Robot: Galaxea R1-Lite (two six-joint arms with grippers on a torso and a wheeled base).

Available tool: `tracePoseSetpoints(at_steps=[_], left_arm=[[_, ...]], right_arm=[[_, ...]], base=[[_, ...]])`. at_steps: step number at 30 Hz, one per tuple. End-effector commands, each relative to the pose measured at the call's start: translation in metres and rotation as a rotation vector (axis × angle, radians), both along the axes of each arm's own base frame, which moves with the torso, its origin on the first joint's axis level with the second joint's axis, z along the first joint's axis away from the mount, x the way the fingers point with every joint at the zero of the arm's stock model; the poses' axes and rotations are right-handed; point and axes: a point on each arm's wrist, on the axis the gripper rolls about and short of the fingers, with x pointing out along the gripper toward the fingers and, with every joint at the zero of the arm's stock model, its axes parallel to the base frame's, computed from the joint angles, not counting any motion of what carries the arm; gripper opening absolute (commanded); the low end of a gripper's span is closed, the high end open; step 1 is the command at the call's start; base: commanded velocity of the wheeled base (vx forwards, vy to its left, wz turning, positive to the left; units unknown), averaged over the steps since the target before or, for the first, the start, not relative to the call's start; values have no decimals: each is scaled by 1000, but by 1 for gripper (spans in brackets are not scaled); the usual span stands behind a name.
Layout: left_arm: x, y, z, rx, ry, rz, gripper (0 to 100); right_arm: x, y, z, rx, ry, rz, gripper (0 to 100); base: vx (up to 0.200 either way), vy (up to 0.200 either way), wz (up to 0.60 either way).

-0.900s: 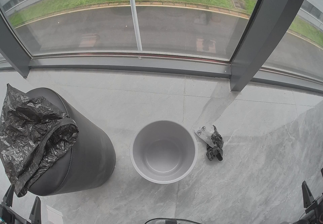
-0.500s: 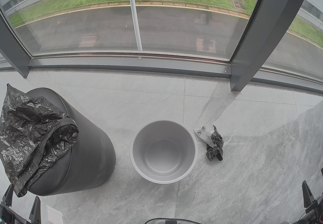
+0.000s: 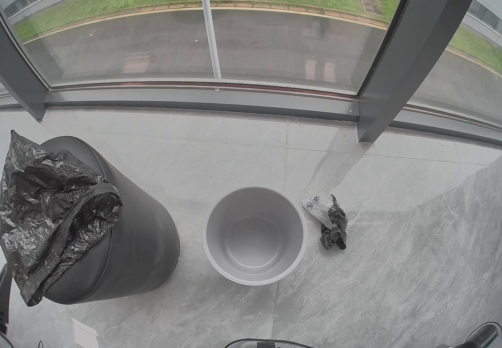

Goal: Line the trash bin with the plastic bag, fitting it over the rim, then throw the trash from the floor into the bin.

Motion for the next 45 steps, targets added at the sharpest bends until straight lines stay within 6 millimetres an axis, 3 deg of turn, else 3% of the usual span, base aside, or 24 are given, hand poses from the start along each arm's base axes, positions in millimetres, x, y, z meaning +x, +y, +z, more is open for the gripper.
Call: tracePoseSetpoints(at_steps=[1, 7, 10, 14, 17, 20, 28, 31, 37, 45], left_arm=[[95, -15, 34, 463, 343, -163, 100], [149, -24, 34, 762, 295, -157, 100], [157, -25, 28, 875, 247, -106, 100], [155, -28, 14, 954, 203, -125, 100], [142, -27, 3, 1047, 165, -144, 100], [144, -26, -3, 1087, 183, -151, 100], [165, -31, 3, 1082, 183, -124, 100], [184, -37, 2, 1078, 163, -130, 100], [204, -47, -4, 1052, 158, -151, 100], [220, -49, -1, 1058, 175, -104, 100]], right_arm=[[124, 22, 78, -49, 52, 163, 100], [169, 59, 57, 30, 160, 193, 100], [181, 65, 51, 46, 161, 158, 100], [180, 65, 48, 47, 152, 160, 100], [180, 65, 48, 48, 154, 159, 100], [182, 65, 46, 45, 163, 158, 100], [182, 66, 45, 46, 166, 160, 100], [182, 65, 45, 48, 165, 159, 100], [182, 65, 45, 47, 166, 159, 100], [183, 66, 44, 52, 171, 159, 100]], base=[[0, 0, 0], [0, 0, 0], [0, 0, 0], [0, 0, 0], [0, 0, 0], [0, 0, 0], [0, 0, 0], [0, 0, 0], [0, 0, 0], [0, 0, 0]])
